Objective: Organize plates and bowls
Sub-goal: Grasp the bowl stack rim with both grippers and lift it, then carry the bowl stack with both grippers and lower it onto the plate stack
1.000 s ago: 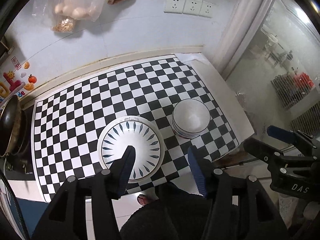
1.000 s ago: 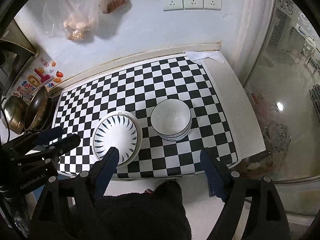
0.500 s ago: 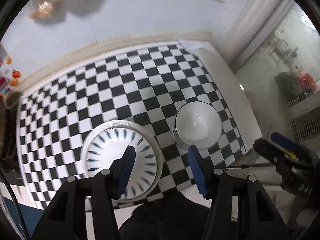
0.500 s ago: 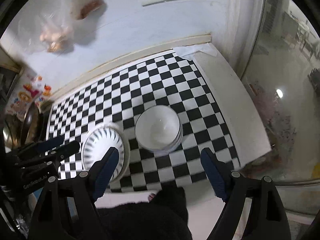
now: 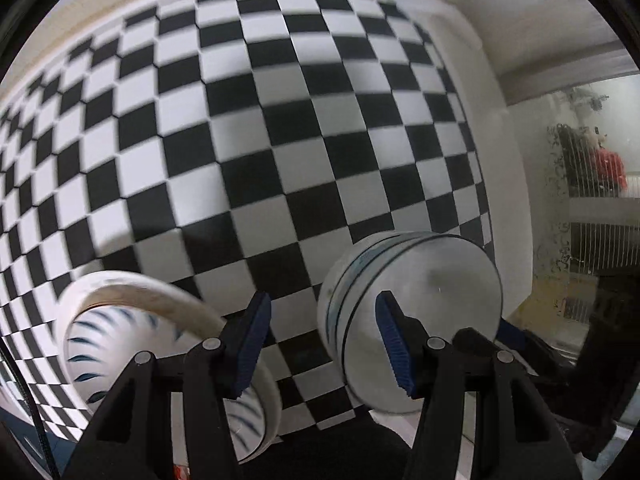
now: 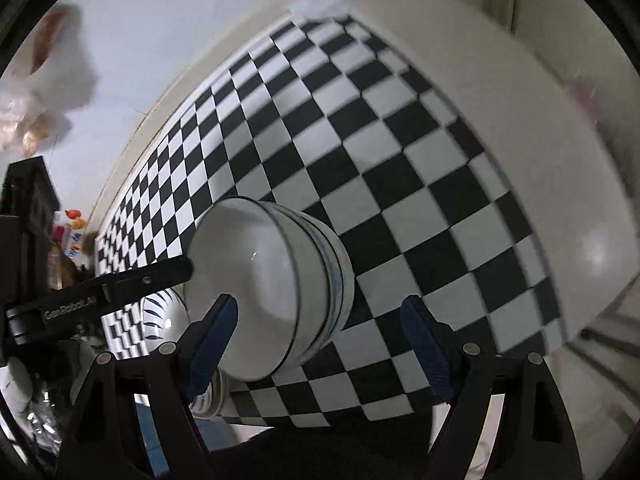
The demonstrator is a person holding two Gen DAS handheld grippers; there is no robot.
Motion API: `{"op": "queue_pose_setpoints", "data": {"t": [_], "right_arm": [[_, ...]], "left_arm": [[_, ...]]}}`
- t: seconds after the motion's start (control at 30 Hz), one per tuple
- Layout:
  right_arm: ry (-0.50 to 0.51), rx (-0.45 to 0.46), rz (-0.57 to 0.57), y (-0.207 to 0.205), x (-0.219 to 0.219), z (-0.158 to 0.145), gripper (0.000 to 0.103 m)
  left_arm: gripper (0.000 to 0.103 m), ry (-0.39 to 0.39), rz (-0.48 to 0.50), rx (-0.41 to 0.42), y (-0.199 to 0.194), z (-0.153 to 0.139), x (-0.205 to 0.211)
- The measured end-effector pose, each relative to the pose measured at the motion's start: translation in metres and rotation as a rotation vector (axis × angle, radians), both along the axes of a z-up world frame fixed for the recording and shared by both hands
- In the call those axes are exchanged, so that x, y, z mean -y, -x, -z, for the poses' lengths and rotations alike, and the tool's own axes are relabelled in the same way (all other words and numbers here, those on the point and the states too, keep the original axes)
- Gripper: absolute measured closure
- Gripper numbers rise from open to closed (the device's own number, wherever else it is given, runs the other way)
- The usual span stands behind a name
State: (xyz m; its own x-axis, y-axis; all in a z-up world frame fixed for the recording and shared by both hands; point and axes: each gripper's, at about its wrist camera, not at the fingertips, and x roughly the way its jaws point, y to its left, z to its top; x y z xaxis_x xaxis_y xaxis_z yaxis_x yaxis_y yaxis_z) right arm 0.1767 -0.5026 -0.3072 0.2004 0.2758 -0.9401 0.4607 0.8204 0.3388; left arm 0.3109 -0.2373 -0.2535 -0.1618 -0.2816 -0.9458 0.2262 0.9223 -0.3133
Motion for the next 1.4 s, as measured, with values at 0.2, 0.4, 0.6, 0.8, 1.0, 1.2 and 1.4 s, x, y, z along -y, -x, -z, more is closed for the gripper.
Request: {"op": "queue_pose_setpoints", "data": {"t": [0.2, 0.4, 0.6, 0.8, 1.0, 1.2, 1.4], "right_arm": [[-0.118, -0.055, 0.01, -0.01, 0.007, 0.042, 0.021], [-0.223, -0.088, 0.021, -0.022, 0.008, 0.076, 0.042], [-0.281, -0.08, 0.032, -0.029, 0.006, 0.092, 0.045], [-0.228, -0.053, 0.003, -0.038, -0.007, 0.09, 0.045], [-0.299, 0.001, -0.072, -0.057, -0.026, 0.084, 0.048], [-0.274, 0.032, -0.108, -0.086, -0.057, 0.076, 0.054], [-0.26, 0.049, -0.145, -0.105, -0.088, 0.067, 0.054]], "left_arm": [[0.051, 0.053, -0.001, -0.145, -0.004, 0.035, 0.008], [0.054, 0.156, -0.029, -0.22, -0.006, 0.053, 0.012], [0.054, 0.189, -0.023, -0.166, -0.004, 0.049, 0.013], [0.054, 0.183, -0.011, -0.111, 0.0, 0.038, 0.009], [0.054, 0.173, -0.033, -0.082, 0.003, 0.03, 0.0], [0.054, 0.174, -0.058, -0.051, 0.002, 0.026, -0.013], [0.054, 0.166, -0.069, -0.018, 0.005, 0.017, -0.02]]}}
